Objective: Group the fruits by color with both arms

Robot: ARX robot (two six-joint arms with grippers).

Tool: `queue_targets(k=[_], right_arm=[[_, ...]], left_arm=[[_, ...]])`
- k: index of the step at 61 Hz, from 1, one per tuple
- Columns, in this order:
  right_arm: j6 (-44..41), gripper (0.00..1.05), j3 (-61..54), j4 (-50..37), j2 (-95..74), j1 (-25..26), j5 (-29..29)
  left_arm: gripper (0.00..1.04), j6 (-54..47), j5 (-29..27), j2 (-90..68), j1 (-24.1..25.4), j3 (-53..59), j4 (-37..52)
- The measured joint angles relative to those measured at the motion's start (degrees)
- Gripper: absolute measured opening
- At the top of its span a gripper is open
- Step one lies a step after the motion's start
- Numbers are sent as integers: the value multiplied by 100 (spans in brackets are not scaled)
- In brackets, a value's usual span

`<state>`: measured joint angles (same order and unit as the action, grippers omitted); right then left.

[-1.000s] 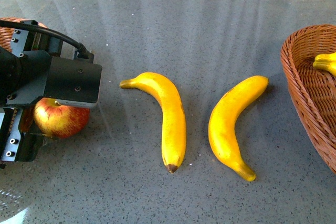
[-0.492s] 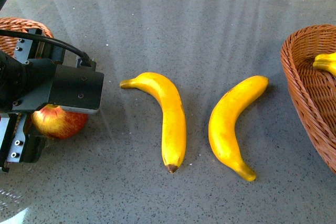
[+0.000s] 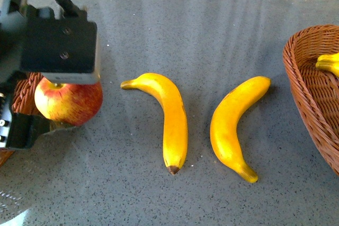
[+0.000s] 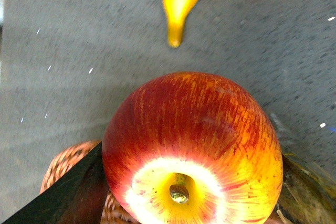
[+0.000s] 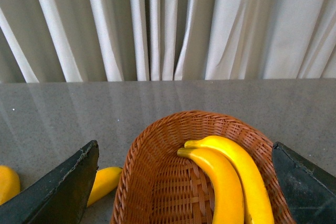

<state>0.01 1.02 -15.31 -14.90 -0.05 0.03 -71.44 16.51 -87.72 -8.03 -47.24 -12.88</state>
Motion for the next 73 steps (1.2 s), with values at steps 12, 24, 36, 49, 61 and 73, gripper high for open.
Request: queue_targets(k=[12, 24, 36, 49, 61, 73], right_arm=[[0, 96, 0, 0, 0, 0, 0], [0, 96, 0, 0, 0, 0, -2], [0, 96, 0, 0, 0, 0, 0], [0, 96, 0, 0, 0, 0, 0], [0, 96, 0, 0, 0, 0, 0], [0, 96, 0, 0, 0, 0, 0]], left_arm=[[79, 758, -55, -79, 1086, -120, 422], [96, 2026, 149, 4, 1244, 214, 1272], [96, 3388, 673, 588, 1370, 433, 1932], [80, 5934, -450, 1683, 1484, 1705, 4673], [41, 6968, -1174, 3335, 1300, 3388, 5388], [5, 7093, -1611, 3941, 844, 3864, 5219]])
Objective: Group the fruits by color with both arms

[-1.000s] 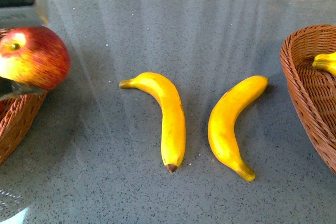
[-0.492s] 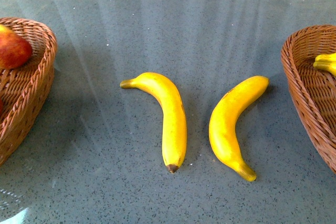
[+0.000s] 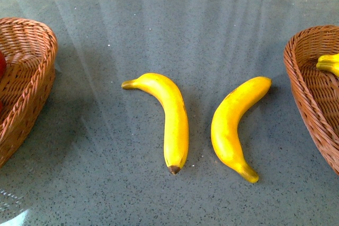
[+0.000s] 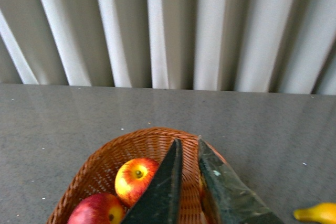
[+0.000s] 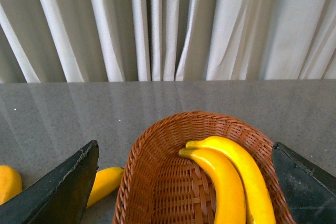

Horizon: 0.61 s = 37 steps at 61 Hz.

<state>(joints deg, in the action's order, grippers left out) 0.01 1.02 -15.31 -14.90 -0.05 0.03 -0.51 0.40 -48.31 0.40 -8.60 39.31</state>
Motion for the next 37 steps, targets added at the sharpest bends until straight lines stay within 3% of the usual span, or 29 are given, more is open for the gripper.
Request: queue_targets(k=[1, 37], right_arm=[[0, 96, 0, 0, 0, 0, 0], [0, 96, 0, 0, 0, 0, 0]], left_arm=[[1, 0, -2, 70, -17, 35, -22], [2, 28, -42, 1740, -31, 785, -898]])
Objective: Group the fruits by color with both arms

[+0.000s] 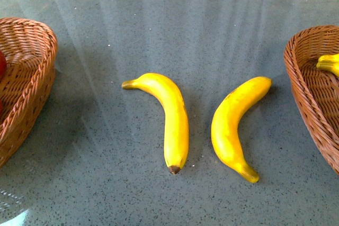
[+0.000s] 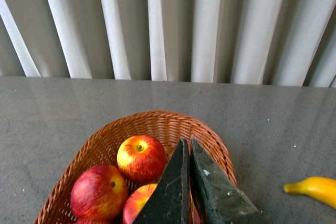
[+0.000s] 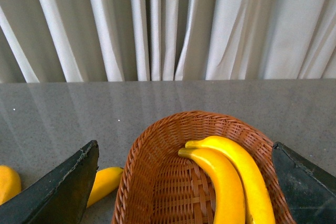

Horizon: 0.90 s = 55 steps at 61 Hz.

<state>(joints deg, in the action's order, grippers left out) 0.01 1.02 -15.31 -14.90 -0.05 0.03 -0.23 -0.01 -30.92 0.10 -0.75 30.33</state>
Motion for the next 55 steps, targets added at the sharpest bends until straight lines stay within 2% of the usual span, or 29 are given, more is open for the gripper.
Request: queue_targets(k=[53, 55], right_arm=[[0, 96, 0, 0, 0, 0, -2], [0, 96, 0, 0, 0, 0, 0]], left_arm=[[2, 0, 0, 2076, 0, 2, -2013], [2, 2, 0, 2396, 0, 0, -2455]])
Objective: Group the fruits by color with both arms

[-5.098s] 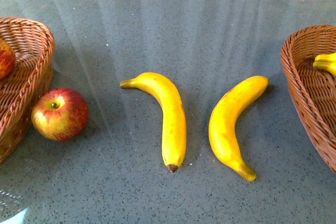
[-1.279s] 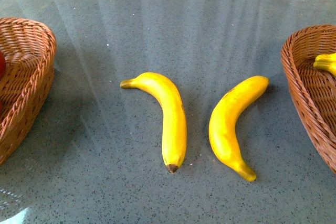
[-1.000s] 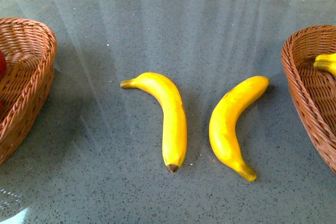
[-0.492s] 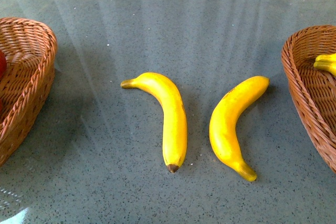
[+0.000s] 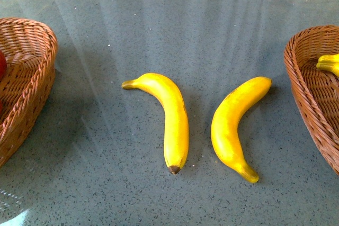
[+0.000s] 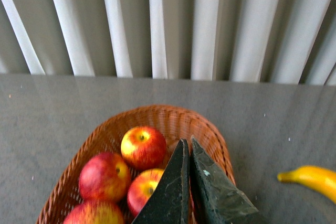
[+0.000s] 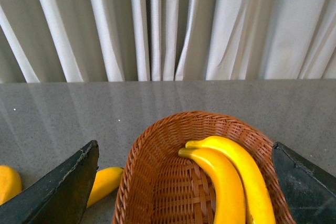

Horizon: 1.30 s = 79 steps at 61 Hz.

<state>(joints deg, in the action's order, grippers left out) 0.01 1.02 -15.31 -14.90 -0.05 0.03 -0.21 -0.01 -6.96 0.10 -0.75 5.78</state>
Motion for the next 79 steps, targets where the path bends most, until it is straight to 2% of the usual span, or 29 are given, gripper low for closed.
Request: queue_targets(k=[3, 25, 45, 46, 53, 55, 58, 64, 70, 79], right_arm=[[0, 96, 0, 0, 0, 0, -2], [0, 96, 0, 0, 0, 0, -2], [0, 96, 0, 0, 0, 0, -2], [-7, 96, 15, 50, -28, 20, 96], [-470, 96, 1014, 2535, -1333, 750, 2559], [-527, 96, 1268, 2820, -1845, 822, 3069], [-551, 96, 1482, 2632, -2249, 807, 3176], [-481, 96, 1980, 1880, -3136, 579, 2957], [-535, 96, 2291, 1106, -4157, 57, 2483], [-363, 96, 2977, 452, -5932, -739, 2175]], left_arm=[[2, 0, 0, 511, 0, 0, -531], [2, 7, -2, 601, -2, 0, -581], [58, 9, -2, 601, -2, 0, -581], [61, 9, -2, 601, -2, 0, -581], [83, 9, 4, 601, -2, 0, -579], [92, 9, -4, 601, -2, 0, -579], [97, 2, 0, 601, -2, 0, -581], [96, 9, -2, 601, -2, 0, -581], [96, 9, 0, 601, -2, 0, -581], [96, 9, 0, 601, -2, 0, -579]])
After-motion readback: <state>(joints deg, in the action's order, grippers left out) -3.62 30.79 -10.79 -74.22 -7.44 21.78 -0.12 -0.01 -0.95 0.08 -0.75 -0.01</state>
